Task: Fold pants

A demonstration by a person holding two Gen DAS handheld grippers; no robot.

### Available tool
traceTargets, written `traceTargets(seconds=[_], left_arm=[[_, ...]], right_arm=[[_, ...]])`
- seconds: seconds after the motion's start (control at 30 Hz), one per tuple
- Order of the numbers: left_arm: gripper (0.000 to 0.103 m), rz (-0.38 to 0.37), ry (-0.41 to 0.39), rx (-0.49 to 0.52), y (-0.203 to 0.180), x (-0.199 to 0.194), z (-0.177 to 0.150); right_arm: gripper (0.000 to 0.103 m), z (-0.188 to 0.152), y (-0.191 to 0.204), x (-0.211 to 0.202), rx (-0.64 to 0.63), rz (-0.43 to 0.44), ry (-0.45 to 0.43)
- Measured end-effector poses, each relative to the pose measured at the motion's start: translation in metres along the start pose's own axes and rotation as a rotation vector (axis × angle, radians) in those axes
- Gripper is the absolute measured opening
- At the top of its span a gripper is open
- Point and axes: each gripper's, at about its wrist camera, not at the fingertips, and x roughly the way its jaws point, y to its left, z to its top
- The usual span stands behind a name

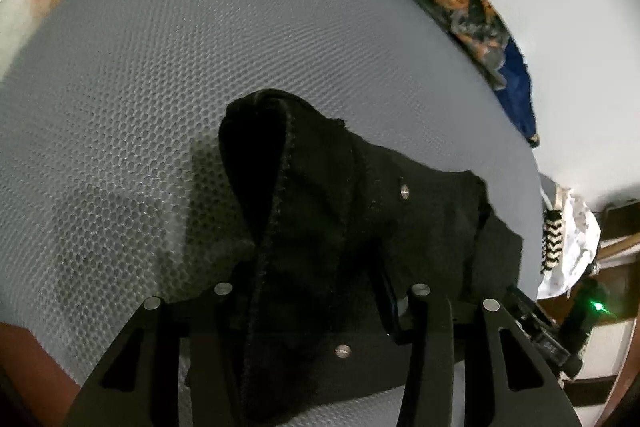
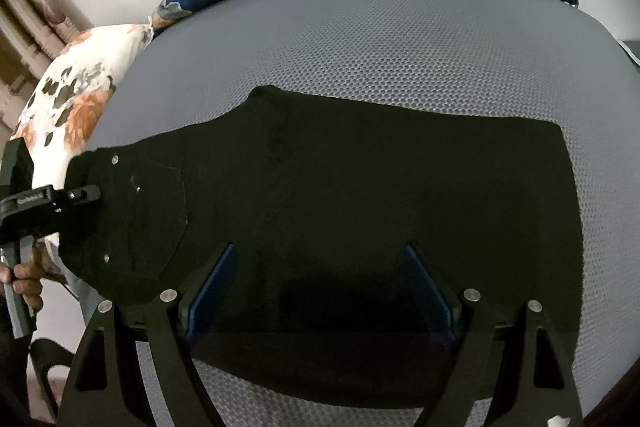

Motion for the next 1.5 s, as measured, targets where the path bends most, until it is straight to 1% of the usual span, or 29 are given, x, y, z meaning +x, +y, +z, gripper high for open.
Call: traceTargets(seconds=[0.13, 0.27, 0.37, 0.43, 0.5, 0.6, 0.7, 0.8, 0.83, 0.97, 1.03, 1.1, 1.2, 1.33, 1.4, 1.5], left_arm=[[0.045, -0.084, -0.024, -0.027, -0.018, -0.016, -0.006], [0.045, -0.105, -0.06, -0.029, -0.038, -0.025, -0.011], [0.045, -0.143, -0.069, -0.013, -0.057, -0.029, -0.014], [0.044, -0.193, -0.068, -0.007, -0.071, -0.031, -0.014], [0.042, -0.243, -0.062, 0.005, -0.09, -0.03, -0.014], [0.041, -0.275, -0.052, 0.051, -0.12, -0.023, -0.016], [0.041, -0.288, -0.034, 0.105, -0.151, -0.006, -0.019], [0.038, -0.27, -0.008, 0.169, -0.184, 0.021, -0.021], [0.037, -0.266, -0.001, 0.184, -0.189, 0.027, -0.024], [0.031, -0.255, 0.043, 0.239, -0.223, 0.057, -0.031], [0.027, -0.271, 0.078, 0.244, -0.236, 0.068, -0.032], [0.026, -0.301, 0.105, 0.252, -0.251, 0.077, -0.035], [0.026, -0.321, 0.136, 0.28, -0.277, 0.089, -0.039], [0.026, -0.294, 0.176, 0.326, -0.3, 0.115, -0.046], [0.026, -0.268, 0.21, 0.34, -0.305, 0.132, -0.051], [0.028, -0.228, 0.217, 0.371, -0.305, 0.147, -0.059]], right_arm=[[0.082, 0.002, -0.01, -0.011, -0.034, -0.03, -0.025], [0.082, 0.005, -0.024, -0.023, -0.017, -0.034, -0.055], [0.082, 0.006, -0.036, -0.03, 0.007, -0.03, -0.078], [0.082, 0.005, -0.042, -0.034, 0.019, -0.029, -0.089], [0.082, 0.005, -0.048, -0.038, 0.03, -0.026, -0.098], [0.082, 0.003, -0.059, -0.048, 0.057, -0.024, -0.125], [0.082, -0.001, -0.077, -0.058, 0.108, -0.021, -0.16], [0.082, -0.006, -0.096, -0.065, 0.174, -0.013, -0.19], [0.082, -0.008, -0.104, -0.067, 0.199, -0.011, -0.199], [0.082, -0.011, -0.122, -0.068, 0.262, -0.004, -0.212], [0.082, -0.011, -0.128, -0.07, 0.275, -0.003, -0.227], [0.082, -0.01, -0.133, -0.073, 0.281, -0.011, -0.242], [0.082, -0.01, -0.142, -0.076, 0.3, -0.012, -0.254], [0.082, -0.012, -0.155, -0.081, 0.333, -0.01, -0.269], [0.082, -0.014, -0.162, -0.081, 0.355, -0.009, -0.276], [0.082, -0.017, -0.172, -0.078, 0.389, -0.006, -0.276]])
